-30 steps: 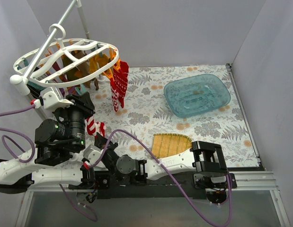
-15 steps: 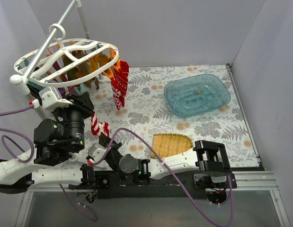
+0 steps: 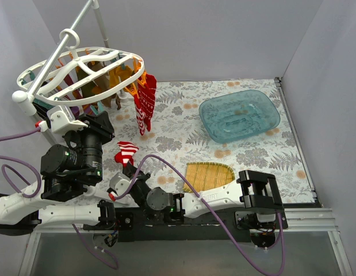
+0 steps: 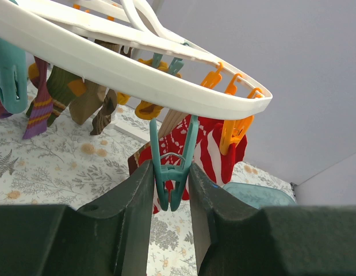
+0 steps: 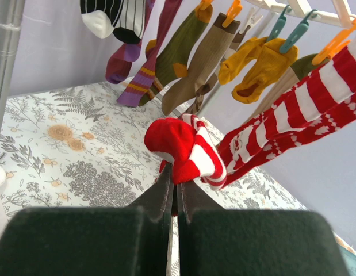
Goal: Remove the socks clipped to the hanger
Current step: Remove the sock from the hanger, then place the sock in the bin, then remove the sock from the hanger.
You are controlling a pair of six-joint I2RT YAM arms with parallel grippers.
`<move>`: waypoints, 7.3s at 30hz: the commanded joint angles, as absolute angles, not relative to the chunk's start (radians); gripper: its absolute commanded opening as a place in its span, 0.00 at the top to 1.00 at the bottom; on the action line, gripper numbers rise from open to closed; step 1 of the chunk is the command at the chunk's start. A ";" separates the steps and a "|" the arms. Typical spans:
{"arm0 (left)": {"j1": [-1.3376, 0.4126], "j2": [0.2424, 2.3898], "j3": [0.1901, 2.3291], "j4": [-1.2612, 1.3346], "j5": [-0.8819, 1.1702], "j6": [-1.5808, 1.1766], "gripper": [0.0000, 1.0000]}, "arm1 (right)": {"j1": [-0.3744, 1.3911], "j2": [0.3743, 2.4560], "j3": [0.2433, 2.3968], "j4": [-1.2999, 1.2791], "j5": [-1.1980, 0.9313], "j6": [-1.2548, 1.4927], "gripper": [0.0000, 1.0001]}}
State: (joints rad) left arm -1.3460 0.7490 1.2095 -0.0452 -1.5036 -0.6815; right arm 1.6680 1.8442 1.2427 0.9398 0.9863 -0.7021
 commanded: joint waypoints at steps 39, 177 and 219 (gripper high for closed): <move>-1.459 0.851 1.180 -0.025 -1.545 -0.537 0.14 | 1.606 1.619 1.177 0.528 0.954 -0.307 0.99; -1.298 0.766 0.683 -0.739 -0.775 -1.893 0.12 | 1.014 1.496 1.325 0.276 -0.044 0.209 0.99; -1.281 0.801 0.870 -0.327 -1.186 -1.258 0.10 | 0.882 1.529 1.486 0.155 -0.722 0.373 0.99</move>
